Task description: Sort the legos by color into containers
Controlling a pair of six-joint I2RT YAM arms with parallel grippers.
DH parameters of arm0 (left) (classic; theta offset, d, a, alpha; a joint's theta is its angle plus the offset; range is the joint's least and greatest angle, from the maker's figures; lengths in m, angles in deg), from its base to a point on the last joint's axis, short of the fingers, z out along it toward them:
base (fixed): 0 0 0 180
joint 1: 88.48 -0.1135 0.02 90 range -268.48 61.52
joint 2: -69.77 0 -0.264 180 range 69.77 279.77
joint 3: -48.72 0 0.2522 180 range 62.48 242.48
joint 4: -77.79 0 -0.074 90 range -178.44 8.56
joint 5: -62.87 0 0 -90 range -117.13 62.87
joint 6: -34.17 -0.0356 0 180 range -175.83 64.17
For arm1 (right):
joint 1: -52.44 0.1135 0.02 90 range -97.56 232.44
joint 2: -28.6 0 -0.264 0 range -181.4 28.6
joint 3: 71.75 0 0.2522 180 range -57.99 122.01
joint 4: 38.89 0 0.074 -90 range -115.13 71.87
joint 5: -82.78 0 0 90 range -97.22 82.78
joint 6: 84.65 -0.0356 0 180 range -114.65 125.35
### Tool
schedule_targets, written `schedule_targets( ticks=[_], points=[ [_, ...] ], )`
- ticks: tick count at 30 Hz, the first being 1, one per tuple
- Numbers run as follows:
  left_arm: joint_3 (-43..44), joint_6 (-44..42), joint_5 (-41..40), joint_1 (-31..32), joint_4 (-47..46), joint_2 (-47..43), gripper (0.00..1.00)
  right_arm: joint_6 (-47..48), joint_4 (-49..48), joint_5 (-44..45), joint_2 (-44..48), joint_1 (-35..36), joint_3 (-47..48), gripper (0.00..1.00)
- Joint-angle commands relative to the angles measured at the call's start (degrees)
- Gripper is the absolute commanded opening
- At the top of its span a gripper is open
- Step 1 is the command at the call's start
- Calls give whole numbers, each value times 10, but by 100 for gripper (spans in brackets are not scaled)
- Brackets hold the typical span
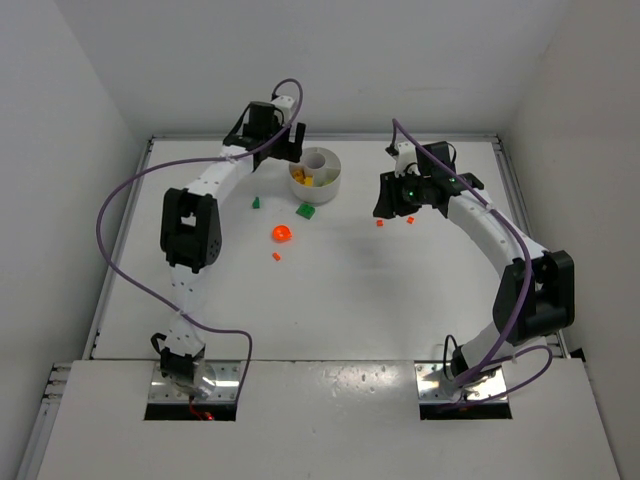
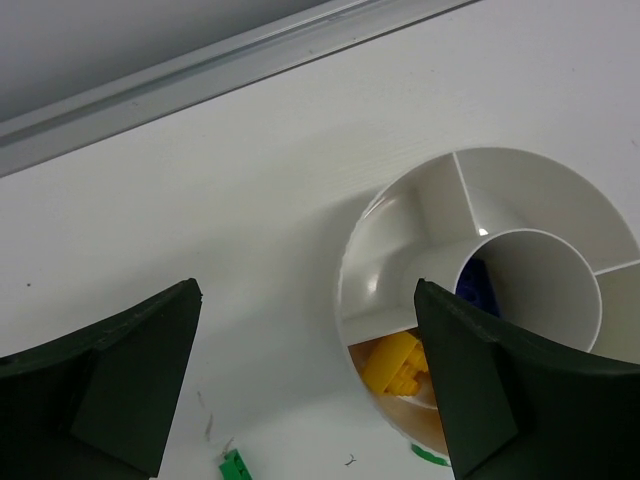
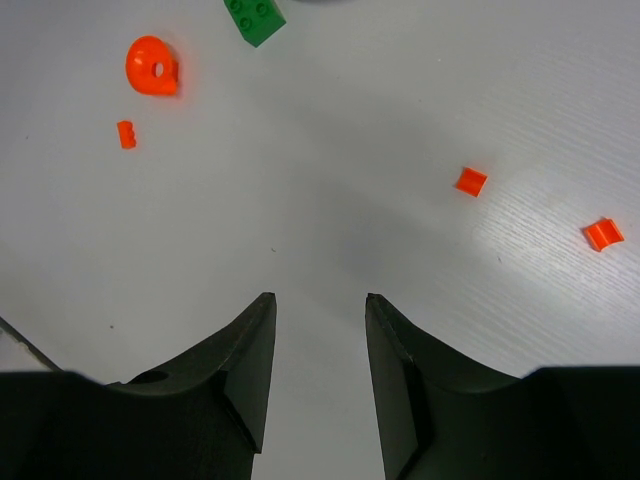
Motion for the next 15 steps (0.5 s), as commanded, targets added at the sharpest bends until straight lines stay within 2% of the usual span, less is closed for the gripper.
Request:
schedule_targets(
  ticks=[1, 15],
  points=[
    [28, -12, -26, -3, 5, 10, 94, 7, -17, -10, -4, 2, -1, 42],
    [46, -28, -58, -3, 42, 37, 94, 7, -17, -10, -4, 2, -1, 42]
  ],
)
